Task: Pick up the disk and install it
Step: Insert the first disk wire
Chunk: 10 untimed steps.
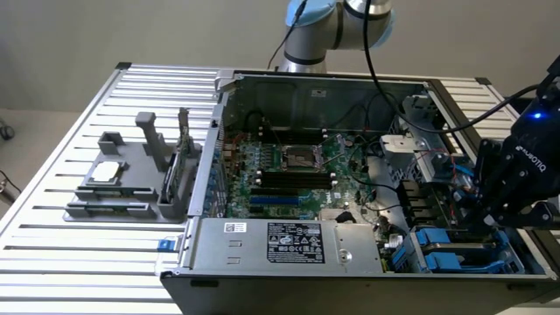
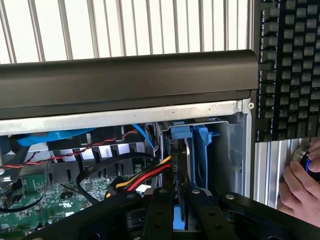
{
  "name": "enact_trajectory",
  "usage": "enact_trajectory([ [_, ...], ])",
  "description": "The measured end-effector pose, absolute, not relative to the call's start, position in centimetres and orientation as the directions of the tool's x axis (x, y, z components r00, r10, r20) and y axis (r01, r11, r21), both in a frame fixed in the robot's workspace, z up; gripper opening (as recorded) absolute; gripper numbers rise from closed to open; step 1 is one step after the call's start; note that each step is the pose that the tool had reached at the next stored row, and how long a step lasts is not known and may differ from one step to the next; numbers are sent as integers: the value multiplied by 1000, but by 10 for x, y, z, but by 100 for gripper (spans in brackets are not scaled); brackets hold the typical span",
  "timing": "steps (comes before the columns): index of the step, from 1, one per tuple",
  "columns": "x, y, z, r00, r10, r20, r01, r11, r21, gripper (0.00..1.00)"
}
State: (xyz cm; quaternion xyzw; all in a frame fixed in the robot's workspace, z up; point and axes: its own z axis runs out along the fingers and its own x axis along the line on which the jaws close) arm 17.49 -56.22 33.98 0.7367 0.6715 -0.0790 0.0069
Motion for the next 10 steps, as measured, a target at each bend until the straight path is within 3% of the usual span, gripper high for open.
enact_trajectory([
  [10,175,-561,338,88,987,-134,990,-101,-96,16],
])
